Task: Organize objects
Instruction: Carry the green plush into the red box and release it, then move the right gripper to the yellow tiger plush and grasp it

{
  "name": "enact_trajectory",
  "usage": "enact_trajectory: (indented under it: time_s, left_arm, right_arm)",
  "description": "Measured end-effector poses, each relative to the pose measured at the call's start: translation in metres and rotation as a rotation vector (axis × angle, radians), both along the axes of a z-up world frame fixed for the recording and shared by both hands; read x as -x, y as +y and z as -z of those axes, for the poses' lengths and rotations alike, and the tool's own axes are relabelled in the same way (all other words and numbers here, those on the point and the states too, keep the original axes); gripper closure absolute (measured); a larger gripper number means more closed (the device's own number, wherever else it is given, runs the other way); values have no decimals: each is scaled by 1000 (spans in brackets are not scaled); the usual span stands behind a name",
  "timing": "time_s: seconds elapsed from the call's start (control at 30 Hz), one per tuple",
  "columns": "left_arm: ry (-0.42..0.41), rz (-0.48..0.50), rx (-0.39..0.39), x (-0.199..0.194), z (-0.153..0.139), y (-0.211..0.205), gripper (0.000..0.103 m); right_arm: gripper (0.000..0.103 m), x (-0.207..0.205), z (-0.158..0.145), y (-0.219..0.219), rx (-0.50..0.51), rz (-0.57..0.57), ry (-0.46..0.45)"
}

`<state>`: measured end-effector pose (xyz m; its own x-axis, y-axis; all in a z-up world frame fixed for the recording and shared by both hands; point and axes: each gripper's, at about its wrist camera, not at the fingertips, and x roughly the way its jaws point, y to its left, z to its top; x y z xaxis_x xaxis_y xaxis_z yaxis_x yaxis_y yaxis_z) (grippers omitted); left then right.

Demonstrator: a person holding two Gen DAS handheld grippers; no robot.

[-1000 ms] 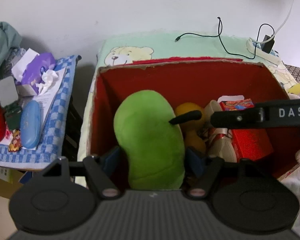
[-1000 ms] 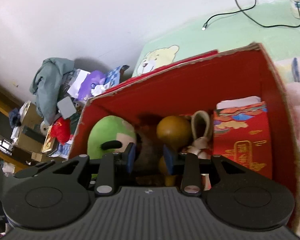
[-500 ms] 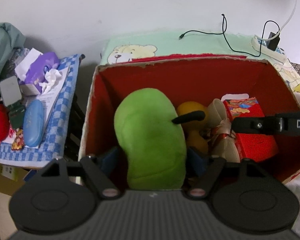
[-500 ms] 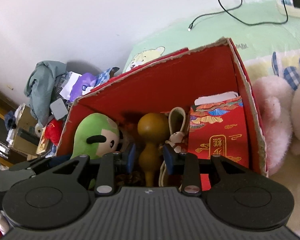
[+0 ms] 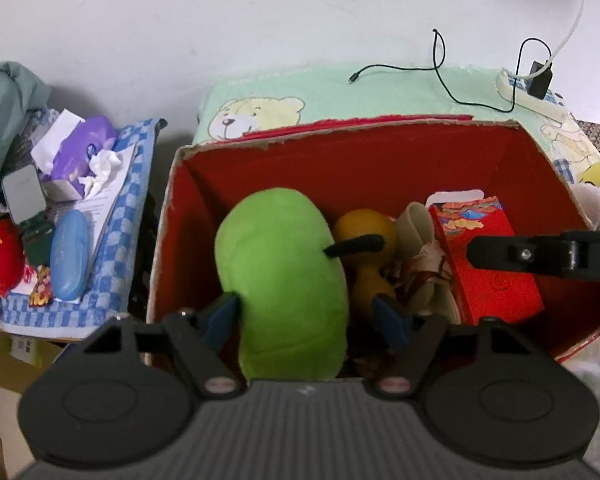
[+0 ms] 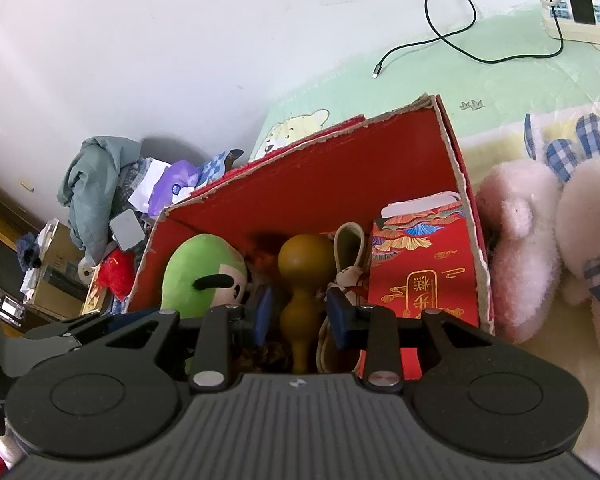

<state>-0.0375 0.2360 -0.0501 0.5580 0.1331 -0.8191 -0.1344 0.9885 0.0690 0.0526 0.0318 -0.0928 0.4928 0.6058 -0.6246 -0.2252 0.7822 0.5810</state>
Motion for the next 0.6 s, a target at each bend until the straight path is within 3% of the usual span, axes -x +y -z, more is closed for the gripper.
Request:
enact_trajectory:
  time_s: [0.3,0.6]
  left_arm:
    - [15,-35,-32,1,0,1,30]
    - [-31,-42,-70,13,-17,-2,27]
  right_arm:
    - [69,6,-2,-6,-18,4,-16]
    - [69,9,-1,-7,-31,-13,-33]
